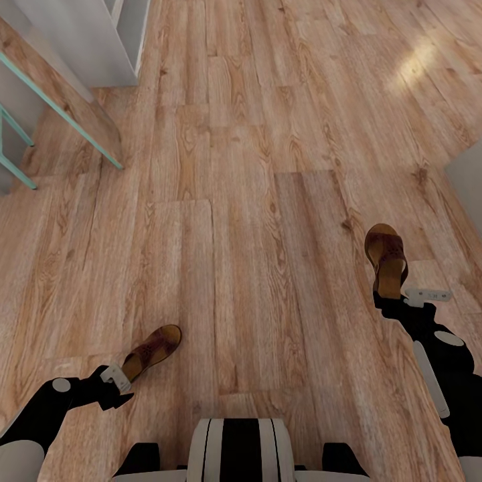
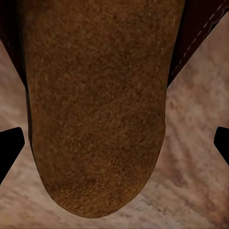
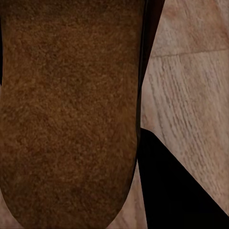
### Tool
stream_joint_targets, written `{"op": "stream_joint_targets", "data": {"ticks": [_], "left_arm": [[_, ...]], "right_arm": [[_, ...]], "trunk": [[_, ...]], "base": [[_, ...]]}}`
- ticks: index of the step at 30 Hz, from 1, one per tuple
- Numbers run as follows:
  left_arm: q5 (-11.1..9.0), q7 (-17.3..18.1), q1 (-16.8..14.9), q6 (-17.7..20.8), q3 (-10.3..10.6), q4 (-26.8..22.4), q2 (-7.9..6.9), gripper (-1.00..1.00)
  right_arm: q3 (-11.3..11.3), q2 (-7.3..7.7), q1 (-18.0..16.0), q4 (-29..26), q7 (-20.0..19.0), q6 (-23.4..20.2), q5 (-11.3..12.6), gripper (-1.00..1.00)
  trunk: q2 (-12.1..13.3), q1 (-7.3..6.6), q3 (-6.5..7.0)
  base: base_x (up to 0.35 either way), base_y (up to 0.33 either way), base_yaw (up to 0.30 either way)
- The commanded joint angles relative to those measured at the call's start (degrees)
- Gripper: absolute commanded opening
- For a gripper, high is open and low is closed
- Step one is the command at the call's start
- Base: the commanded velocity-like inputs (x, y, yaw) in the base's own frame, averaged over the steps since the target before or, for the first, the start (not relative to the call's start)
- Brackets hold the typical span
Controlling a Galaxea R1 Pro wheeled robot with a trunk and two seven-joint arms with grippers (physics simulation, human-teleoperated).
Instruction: Pick up the two gym shoes and the two sandals from the corridor floor and place them onto the hallstand (shoe rack) in the corridor, making sure they are on the rack and not on the floor. Arrange them so the two gym shoes are next to each other and the two sandals are next to each other.
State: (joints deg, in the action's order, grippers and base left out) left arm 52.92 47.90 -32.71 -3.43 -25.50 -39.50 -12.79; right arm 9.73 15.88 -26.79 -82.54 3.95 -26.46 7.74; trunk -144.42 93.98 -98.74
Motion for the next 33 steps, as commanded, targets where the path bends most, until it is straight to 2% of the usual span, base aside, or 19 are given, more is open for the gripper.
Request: {"op": "stream_joint_targets", "data": {"ticks": [1,7,8,15,33], "left_arm": [[0.5,0.3,0.0,-0.4,-0.3,-0.1,0.05,1.0],[0.5,0.1,0.0,-0.4,-0.3,-0.1,0.05,1.0],[0.6,0.0,0.0,-0.3,-0.3,-0.2,0.05,-1.0],[0.7,-2.5,0.4,-0.1,-0.2,-0.7,0.14,-1.0],[0.7,-2.6,0.4,-0.2,-0.2,-0.8,0.14,-1.0]], "right_arm": [[-0.1,0.05,0.0,-0.1,0.5,-0.3,0.8,-1.0],[-0.1,0.04,0.0,-0.1,0.5,-0.3,0.8,-1.0],[-0.1,0.04,0.0,-0.1,0.5,-0.3,0.8,-1.0],[-0.1,0.05,0.0,-0.1,0.5,-0.3,0.8,-1.0],[-0.1,0.05,0.0,-0.1,0.5,-0.3,0.8,-1.0]], "trunk": [[0.0,-0.01,-0.03],[0.0,-0.01,-0.04],[0.0,-0.01,-0.04],[0.0,-0.01,-0.04],[0.0,-0.01,-0.04]], "base": [[0.0,0.0,0.0],[0.0,0.0,0.0],[0.0,0.0,0.0],[0.0,0.0,0.0],[0.0,0.0,0.0]]}}
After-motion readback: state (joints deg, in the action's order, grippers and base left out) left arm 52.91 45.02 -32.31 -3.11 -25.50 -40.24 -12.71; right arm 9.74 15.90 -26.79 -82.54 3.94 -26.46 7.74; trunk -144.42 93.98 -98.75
